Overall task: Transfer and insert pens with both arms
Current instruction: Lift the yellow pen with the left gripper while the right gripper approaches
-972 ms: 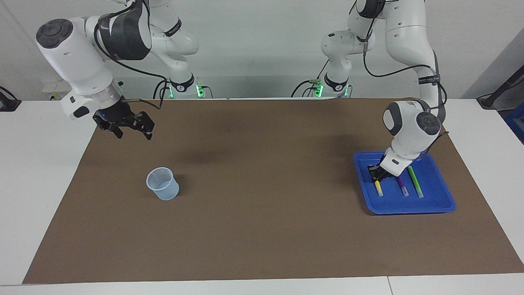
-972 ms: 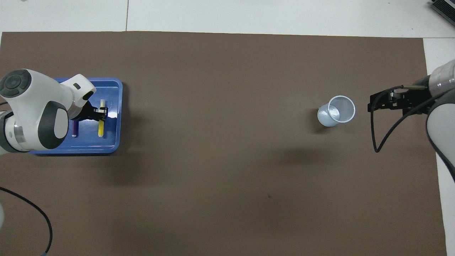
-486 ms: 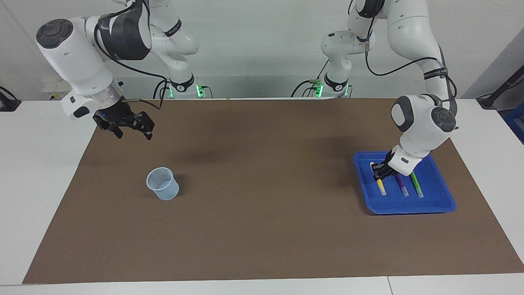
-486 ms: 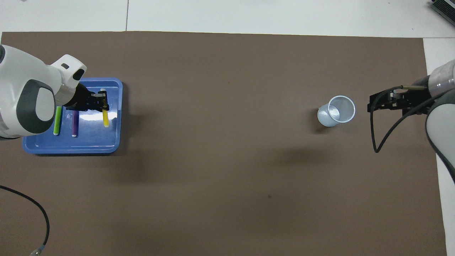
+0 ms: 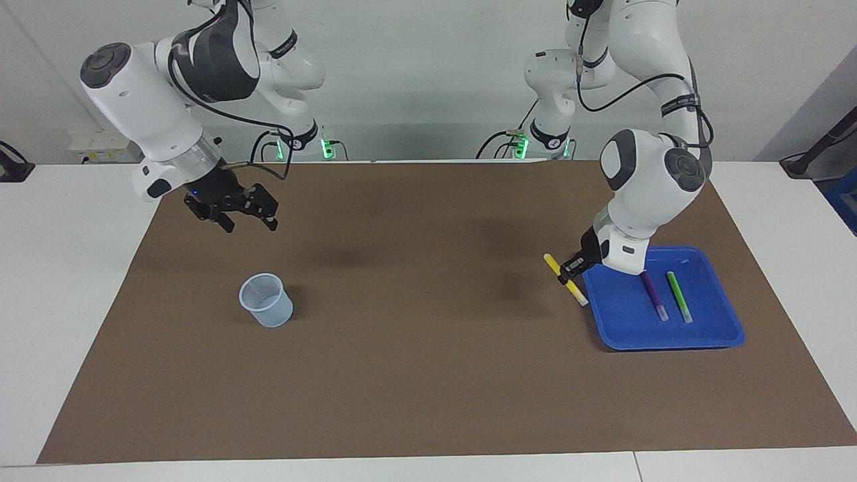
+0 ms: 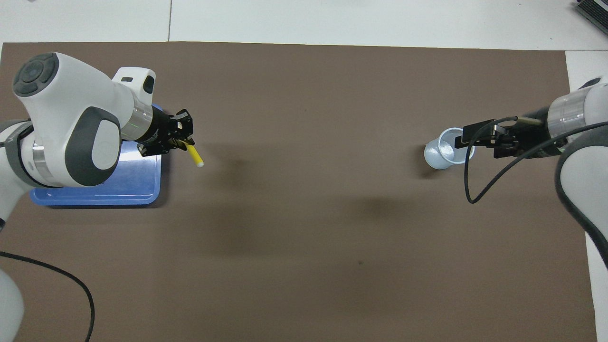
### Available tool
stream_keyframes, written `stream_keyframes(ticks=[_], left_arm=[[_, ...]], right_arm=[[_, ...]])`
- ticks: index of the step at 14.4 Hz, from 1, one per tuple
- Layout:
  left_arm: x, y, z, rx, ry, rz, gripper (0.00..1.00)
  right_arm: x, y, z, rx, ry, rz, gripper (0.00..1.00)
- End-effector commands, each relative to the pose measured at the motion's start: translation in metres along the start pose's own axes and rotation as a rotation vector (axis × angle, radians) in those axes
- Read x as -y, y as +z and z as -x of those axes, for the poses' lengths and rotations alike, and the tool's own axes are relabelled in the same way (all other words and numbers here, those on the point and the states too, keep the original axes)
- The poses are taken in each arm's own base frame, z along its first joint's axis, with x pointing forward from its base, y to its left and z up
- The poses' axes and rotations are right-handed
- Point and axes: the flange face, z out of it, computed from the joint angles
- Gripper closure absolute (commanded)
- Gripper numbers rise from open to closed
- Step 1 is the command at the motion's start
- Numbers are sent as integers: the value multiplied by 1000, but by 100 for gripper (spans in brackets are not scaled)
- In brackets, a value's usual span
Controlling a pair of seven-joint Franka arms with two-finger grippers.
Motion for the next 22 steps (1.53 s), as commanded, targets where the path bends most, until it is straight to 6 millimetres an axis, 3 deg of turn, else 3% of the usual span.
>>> stream_keyframes(ticks=[1, 5, 8, 11, 14, 18, 22], left_arm=[[-21, -6, 35, 32, -163, 11, 100], [-67, -14, 86, 86, -421, 75, 100], [-109, -24, 129, 86, -616, 159, 100], [-139, -23, 162, 83, -747, 267, 100], [-155, -21, 179, 103, -880, 340, 100], [-173, -14, 215, 142, -985, 424, 100], [-189, -8, 255, 181, -995, 505, 100]], right_arm=[[13, -4, 6, -40, 34, -158, 0], [69, 18, 8, -102, 42, -320, 0], [93, 50, 9, -97, 31, -353, 0], [107, 67, 15, -74, -44, -346, 0], [111, 70, 17, -62, -71, -336, 4], [114, 65, 18, -66, -95, -339, 19], [114, 55, 10, -94, -141, -352, 20]])
